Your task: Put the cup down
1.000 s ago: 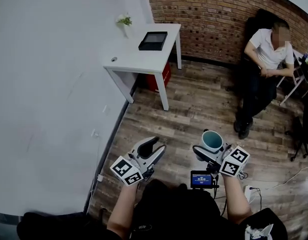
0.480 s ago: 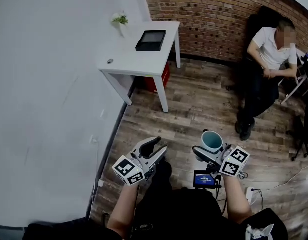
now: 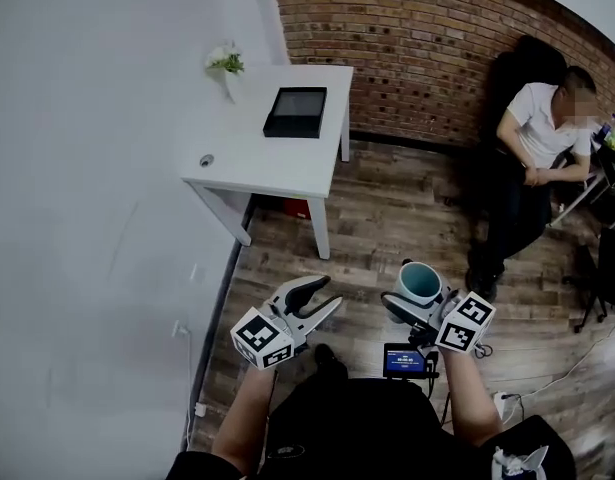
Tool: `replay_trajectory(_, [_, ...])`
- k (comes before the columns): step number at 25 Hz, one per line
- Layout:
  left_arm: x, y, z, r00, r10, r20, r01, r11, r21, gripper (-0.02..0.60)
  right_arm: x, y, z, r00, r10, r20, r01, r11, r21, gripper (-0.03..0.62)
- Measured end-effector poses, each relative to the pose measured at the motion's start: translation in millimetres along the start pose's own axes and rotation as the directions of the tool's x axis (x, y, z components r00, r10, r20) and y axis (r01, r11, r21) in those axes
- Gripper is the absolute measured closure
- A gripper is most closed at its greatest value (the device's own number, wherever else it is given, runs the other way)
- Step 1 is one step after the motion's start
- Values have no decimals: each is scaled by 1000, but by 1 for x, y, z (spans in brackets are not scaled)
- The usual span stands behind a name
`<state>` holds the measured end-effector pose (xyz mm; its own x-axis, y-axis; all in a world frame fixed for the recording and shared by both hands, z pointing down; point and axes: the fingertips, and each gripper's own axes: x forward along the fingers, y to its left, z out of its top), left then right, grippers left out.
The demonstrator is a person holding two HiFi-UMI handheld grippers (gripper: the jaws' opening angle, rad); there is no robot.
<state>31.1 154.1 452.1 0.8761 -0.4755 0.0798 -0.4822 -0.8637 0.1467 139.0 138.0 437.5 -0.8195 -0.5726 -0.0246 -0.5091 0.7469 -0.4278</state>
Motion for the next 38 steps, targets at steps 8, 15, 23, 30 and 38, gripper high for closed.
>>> replay_trajectory(8, [-14,90,14,1000,-4,-6,5,1000,17,411,93,-17,9,1000,23,7,-23,1000,-8,177])
replay_trajectory(15, [-19,136,11,995,-12,95,27,987,-159,411,128,-47,11,1000,4,-21,-4,1000,30,177])
replay_trajectory(23, [-7,205,-1,994,63,85,-47,982,-183,411,182,-107,6,998,45,-36,-41,996,85,177])
replay_trajectory(30, [15,308,35,974,161,162,-120,964,-237,411,265,-169,48,991,125,-41,-121,989,85,177])
replay_trajectory(38, [57,393,55,956,226,188,-176,952,-252,414,326,-242,82,981,172,-89,-165,983,80,177])
